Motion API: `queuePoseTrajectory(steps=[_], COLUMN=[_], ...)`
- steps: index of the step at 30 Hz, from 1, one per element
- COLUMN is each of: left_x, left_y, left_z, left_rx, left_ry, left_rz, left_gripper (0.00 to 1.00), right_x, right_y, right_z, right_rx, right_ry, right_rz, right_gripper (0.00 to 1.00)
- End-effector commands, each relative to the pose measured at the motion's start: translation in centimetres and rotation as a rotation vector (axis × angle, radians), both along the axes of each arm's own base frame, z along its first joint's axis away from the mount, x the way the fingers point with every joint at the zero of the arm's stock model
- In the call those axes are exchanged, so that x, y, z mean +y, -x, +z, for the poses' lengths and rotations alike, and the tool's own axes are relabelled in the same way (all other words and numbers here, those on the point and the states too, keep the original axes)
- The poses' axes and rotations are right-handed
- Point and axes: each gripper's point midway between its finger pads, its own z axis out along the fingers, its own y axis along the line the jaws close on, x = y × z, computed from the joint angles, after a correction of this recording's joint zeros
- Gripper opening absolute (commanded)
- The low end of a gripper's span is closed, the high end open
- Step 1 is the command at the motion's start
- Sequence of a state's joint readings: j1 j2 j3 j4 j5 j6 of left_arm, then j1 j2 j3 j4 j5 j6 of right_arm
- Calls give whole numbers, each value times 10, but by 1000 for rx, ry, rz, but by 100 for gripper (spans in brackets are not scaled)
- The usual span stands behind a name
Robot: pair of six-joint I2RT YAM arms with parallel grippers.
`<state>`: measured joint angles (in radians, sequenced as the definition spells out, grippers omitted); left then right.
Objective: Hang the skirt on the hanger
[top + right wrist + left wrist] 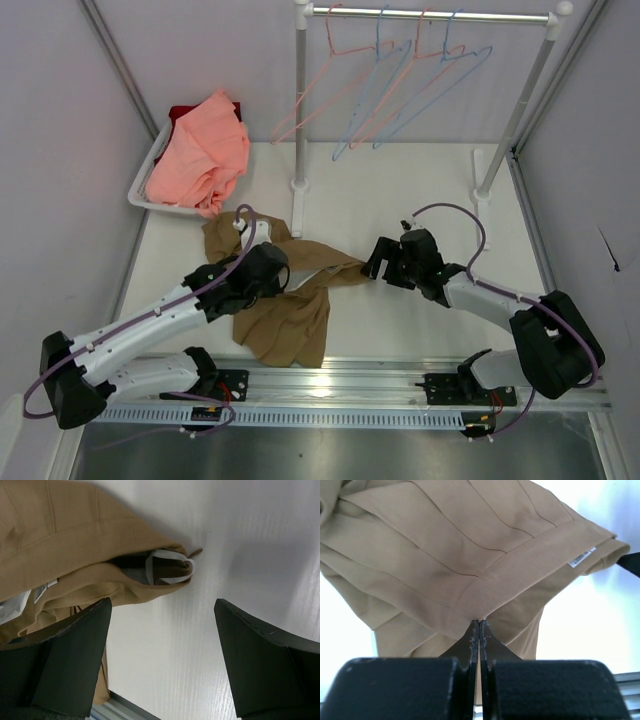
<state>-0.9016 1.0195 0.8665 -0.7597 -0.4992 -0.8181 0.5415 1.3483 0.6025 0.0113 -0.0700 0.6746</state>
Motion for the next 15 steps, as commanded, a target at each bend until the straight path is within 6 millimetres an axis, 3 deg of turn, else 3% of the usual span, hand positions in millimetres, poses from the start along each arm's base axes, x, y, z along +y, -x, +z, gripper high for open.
queuePoseTrajectory(steps=[1,8,15], left_x=[13,13,7], left_y=[-5,-13,-26], left_z=[10,22,35], left_rx=[-18,-31,-40], left_ry=[-28,6,8], left_rz=[10,-4,-31], left_gripper=[0,0,0], right_x=[17,30,32], right_y=[-18,-24,-22], right_z=[25,18,-6], right_rx=[-78,-59,-19], right_ry=[-87,-107,-94], right_rz=[-5,35,38], right_gripper=[89,88,75])
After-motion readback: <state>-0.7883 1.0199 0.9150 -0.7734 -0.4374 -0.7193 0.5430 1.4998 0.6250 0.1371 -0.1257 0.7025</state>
